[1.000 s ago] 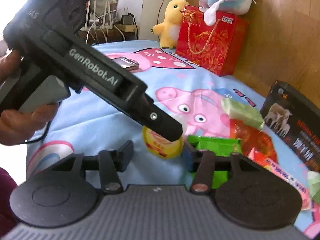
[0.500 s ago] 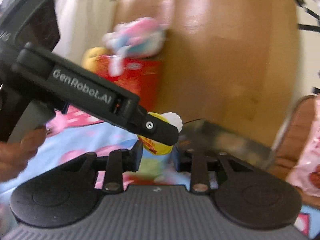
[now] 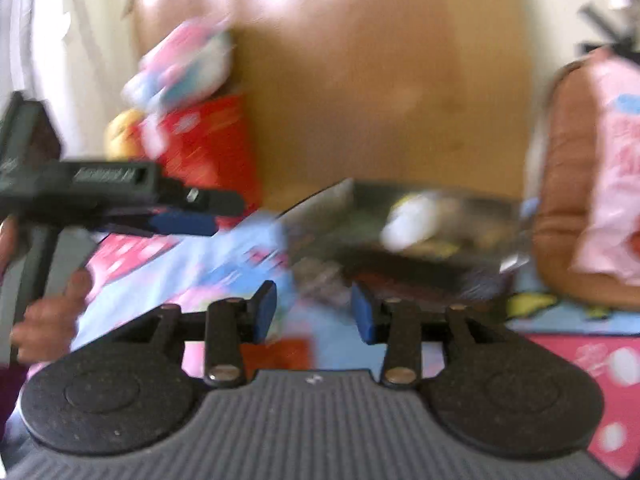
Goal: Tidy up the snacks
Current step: 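Grasp the pale green snack pack with the left gripper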
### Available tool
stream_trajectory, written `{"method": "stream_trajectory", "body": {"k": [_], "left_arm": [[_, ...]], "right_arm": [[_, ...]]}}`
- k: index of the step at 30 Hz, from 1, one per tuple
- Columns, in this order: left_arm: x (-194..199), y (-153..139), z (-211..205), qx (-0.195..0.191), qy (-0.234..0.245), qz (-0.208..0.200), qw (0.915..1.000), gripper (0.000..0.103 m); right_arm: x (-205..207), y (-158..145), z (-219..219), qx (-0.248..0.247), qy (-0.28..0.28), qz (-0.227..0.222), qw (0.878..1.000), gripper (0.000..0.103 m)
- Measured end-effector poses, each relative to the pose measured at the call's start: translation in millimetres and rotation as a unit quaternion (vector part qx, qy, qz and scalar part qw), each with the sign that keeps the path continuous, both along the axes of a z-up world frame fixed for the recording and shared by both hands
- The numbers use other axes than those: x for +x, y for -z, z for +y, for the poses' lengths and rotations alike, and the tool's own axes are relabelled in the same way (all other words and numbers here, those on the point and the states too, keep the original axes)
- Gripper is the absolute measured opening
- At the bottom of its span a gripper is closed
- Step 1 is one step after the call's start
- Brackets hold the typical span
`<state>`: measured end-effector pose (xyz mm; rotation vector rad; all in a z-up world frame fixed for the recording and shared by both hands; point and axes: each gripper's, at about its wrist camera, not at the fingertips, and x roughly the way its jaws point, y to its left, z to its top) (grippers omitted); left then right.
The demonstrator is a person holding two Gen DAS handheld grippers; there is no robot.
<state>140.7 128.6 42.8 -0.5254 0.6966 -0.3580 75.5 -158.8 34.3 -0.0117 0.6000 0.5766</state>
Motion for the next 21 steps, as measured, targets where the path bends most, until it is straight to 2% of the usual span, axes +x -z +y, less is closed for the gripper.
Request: {"method": "stream_trajectory", "body": {"k": [3, 6, 9, 10, 12, 17, 21], "left_arm": [[-15.2, 19.8, 17.2, -0.044, -0.017, 0.038, 0.9982, 0.070], [-17.5, 33.9, 18.2, -0.048, -0.026, 0.060, 0.9967, 0.065], [-9.4, 49.1, 14.1, -0.055, -0.021, 0.090, 0.9942, 0.043], [-6.9, 54.4, 10.0, -0.061, -0.016, 0.098, 0.9931, 0.030], [-11.9, 54.9, 9.4, -0.054, -0.024, 0.097, 0.9935, 0.027], [-57.5, 31.2, 25.1, -0.039, -0.030, 0.054, 0.9973, 0.029], [-111.9, 18.4, 31.4, -0.007, -0.022, 0.041, 0.9989, 0.028]], "right_arm": [[14.9, 12.9, 22.7, -0.004, -0.026, 0.043, 0.999, 0.045], [47.0, 20.6, 25.7, 0.032, -0.008, 0.101, 0.994, 0.044], [74.2, 35.2, 32.4, 0.056, 0.013, 0.164, 0.985, 0.039], [75.8, 42.1, 35.3, 0.059, 0.014, 0.187, 0.981, 0.027], [71.8, 47.5, 40.7, 0.092, 0.008, 0.214, 0.973, 0.024], [18.3, 19.9, 65.3, 0.057, -0.038, 0.148, 0.987, 0.024], [-29.9, 14.0, 67.5, 0.057, -0.113, 0.143, 0.982, 0.024]]}}
